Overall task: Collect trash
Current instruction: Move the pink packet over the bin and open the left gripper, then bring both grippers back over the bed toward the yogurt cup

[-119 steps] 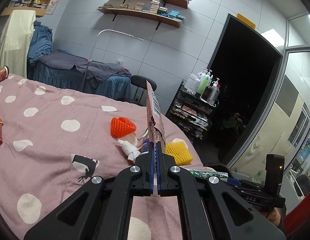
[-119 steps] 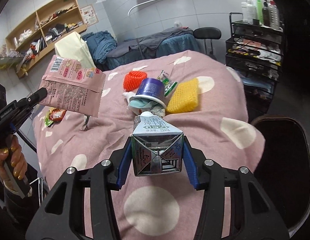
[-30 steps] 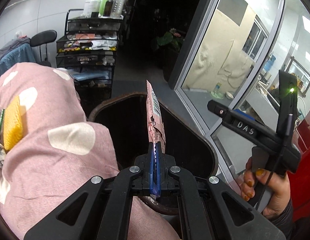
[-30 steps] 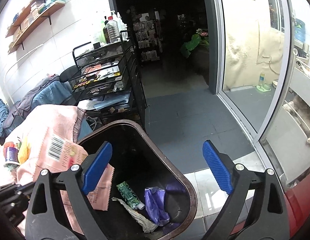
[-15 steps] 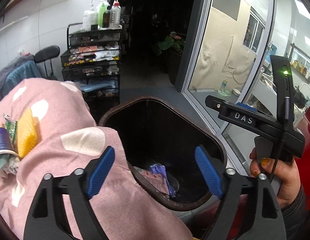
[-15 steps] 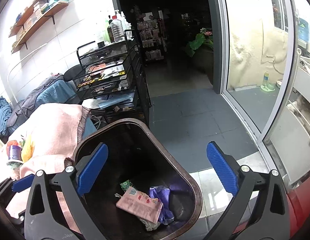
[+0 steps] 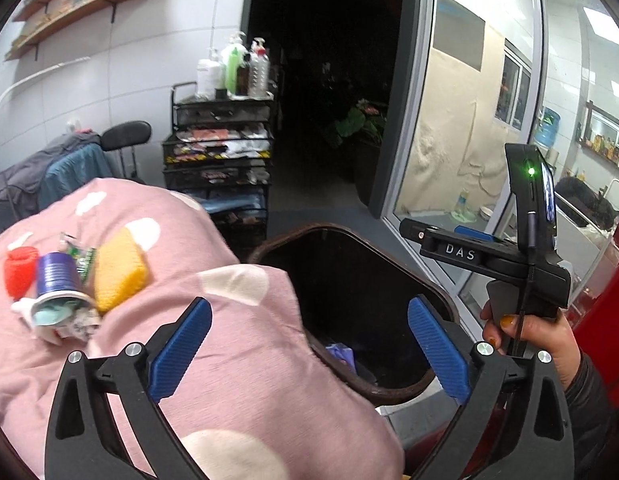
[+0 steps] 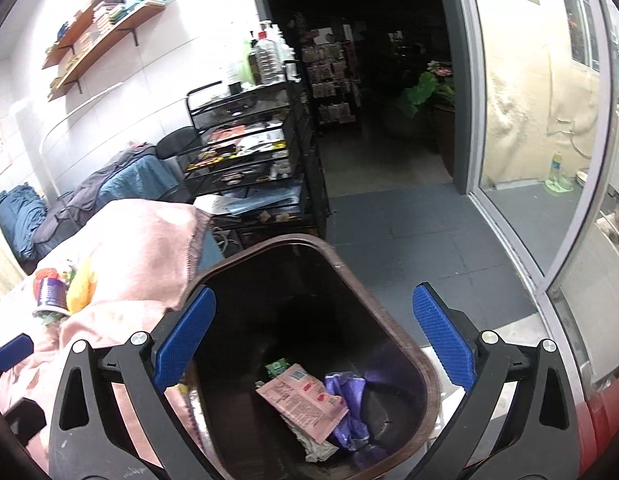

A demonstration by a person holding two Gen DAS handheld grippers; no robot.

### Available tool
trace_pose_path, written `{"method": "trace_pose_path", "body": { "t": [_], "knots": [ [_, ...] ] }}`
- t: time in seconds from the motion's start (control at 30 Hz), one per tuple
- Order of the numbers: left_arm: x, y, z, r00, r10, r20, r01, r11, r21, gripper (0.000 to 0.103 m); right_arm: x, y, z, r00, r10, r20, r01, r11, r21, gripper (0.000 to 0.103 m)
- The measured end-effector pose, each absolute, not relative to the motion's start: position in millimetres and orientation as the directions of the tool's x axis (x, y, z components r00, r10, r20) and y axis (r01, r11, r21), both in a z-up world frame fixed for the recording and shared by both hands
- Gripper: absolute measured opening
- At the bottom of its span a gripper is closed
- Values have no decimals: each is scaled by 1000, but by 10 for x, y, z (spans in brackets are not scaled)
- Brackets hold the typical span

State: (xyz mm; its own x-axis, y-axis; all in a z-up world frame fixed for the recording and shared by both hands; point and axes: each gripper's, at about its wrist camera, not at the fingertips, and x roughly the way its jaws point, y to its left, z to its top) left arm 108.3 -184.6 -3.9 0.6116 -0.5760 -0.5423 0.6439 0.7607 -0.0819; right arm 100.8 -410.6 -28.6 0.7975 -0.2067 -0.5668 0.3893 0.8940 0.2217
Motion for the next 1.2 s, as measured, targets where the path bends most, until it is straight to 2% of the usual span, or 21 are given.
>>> {"method": "trace_pose_path", "body": {
  "t": [0.23,0.63,0.8,1.2],
  "knots": [
    [1054,-1464,4,674,-533,-511,577,812,-86,97,1079,-3804,-255,825,-113,-553,291,925,244,97],
    [1094,-680,-68,755,-404,-516,417,904,-98,97,1315,-3079,-212,828,49,-559,94,970,224,97],
    [1104,-270,-140,779,-329,-534,330,939,-96,97,1386,-2705,-166,818,134,-559,-9,975,220,97],
    [1222,843,-376,764,-214,-609,97,971,-218,96,1661,-1897,-118,758,284,-587,-227,959,171,97]
  ]
}}
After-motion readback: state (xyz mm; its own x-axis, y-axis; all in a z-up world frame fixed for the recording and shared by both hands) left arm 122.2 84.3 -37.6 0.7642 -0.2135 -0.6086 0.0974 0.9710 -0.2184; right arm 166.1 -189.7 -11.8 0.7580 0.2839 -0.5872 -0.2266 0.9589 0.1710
